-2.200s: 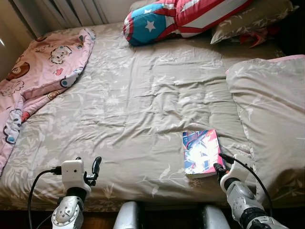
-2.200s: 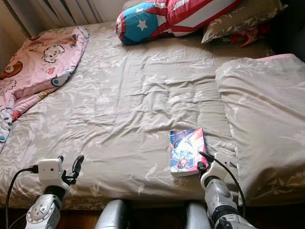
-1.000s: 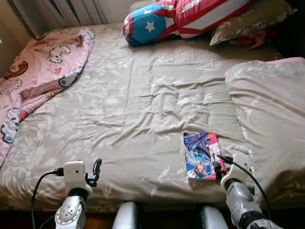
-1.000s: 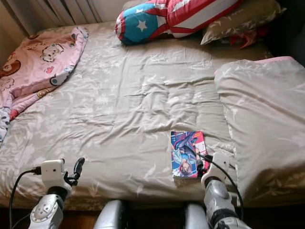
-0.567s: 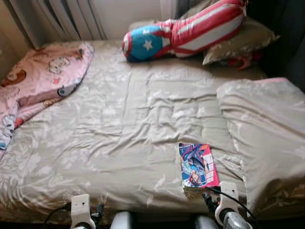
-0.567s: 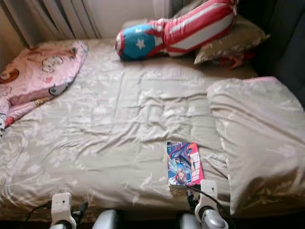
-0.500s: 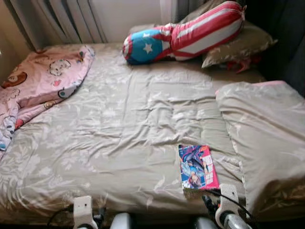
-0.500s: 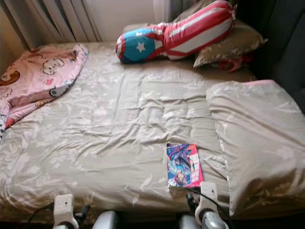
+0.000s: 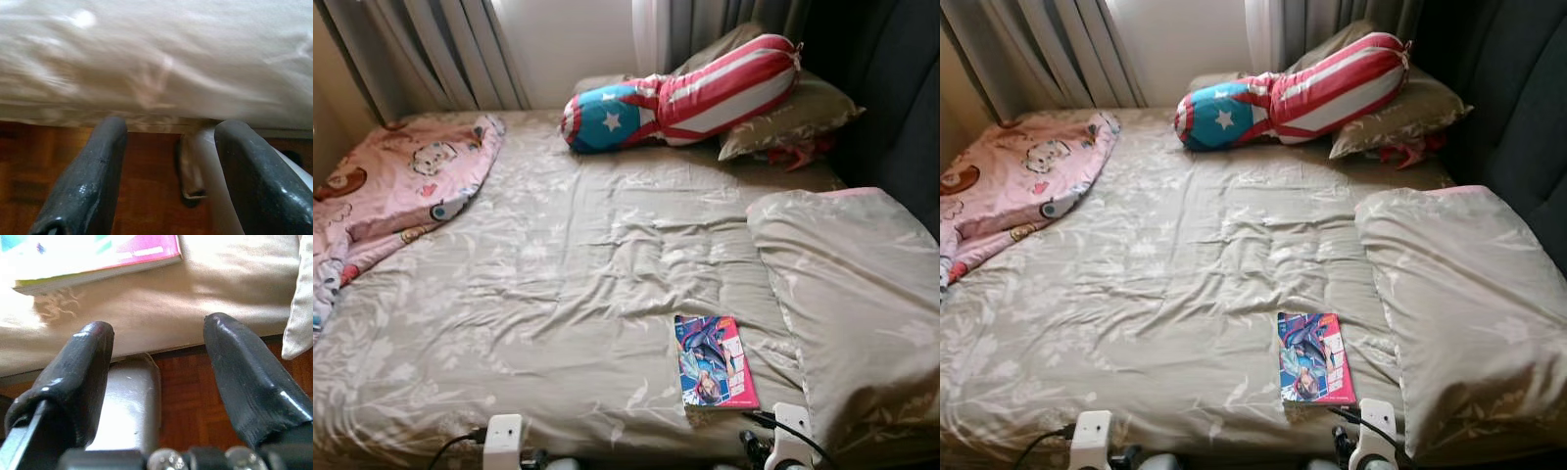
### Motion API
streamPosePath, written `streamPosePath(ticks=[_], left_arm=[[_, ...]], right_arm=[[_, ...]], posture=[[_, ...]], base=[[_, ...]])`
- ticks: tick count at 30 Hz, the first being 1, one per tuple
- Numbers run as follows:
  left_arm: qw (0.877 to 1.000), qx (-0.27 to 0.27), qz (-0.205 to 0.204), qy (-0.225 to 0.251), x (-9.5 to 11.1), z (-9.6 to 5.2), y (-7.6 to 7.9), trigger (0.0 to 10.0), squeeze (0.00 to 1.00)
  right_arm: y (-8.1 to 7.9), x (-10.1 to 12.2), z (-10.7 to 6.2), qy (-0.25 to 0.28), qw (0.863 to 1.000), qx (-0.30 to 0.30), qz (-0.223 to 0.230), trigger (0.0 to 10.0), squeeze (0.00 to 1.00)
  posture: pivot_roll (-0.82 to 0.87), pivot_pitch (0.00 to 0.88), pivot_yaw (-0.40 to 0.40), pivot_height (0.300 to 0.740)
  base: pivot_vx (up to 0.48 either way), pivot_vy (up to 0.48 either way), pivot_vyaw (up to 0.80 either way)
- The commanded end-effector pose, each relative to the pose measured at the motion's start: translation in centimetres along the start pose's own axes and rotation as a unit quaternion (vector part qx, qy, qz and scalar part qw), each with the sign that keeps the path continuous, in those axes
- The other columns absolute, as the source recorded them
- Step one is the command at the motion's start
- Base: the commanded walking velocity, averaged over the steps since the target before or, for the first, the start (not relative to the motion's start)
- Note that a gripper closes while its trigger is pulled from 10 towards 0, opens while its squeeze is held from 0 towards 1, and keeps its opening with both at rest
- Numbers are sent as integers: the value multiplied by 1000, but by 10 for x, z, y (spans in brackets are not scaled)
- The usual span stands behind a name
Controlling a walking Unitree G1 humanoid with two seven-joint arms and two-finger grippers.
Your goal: Clean up the room
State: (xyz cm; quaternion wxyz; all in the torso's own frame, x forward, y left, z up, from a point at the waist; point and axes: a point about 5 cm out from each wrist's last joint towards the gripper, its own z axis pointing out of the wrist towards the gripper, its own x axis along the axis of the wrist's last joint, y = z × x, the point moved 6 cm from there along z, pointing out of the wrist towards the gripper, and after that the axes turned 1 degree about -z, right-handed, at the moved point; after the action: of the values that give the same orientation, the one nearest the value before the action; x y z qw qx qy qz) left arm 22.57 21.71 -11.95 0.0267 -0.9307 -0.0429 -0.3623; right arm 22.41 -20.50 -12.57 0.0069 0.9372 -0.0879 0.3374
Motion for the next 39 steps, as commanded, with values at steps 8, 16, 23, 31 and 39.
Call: streamPosePath(ticks=[8,16,23,31,39], left_arm=[[998,31,-7,-45,-23,-8,-31,10000,0],[999,25,-11,-42,-15,-4,-24,10000,0],[999,16,-14,-41,-13,-2,-11,10000,0],[998,16,-12,-52,-21,-3,-10,10000,0],[998,21,-11,-51,-20,-4,-18,10000,0]], right_arm=[[-13,-8,0,-17,1000,5,-3,10000,0],[-3,1,2,-15,1000,-12,-7,10000,0],[-13,1,3,-21,1000,1,-22,10000,0],[-12,-3,3,-26,1000,-1,-12,10000,0],[-24,-8,2,-30,999,24,-32,10000,0]], posture=[[-61,0,52,740],[-33,0,53,740],[-67,0,13,740],[-70,0,22,740],[-64,0,47,740]], base=[[0,0,0],[0,0,0],[0,0,0],[0,0,0],[0,0,430]])
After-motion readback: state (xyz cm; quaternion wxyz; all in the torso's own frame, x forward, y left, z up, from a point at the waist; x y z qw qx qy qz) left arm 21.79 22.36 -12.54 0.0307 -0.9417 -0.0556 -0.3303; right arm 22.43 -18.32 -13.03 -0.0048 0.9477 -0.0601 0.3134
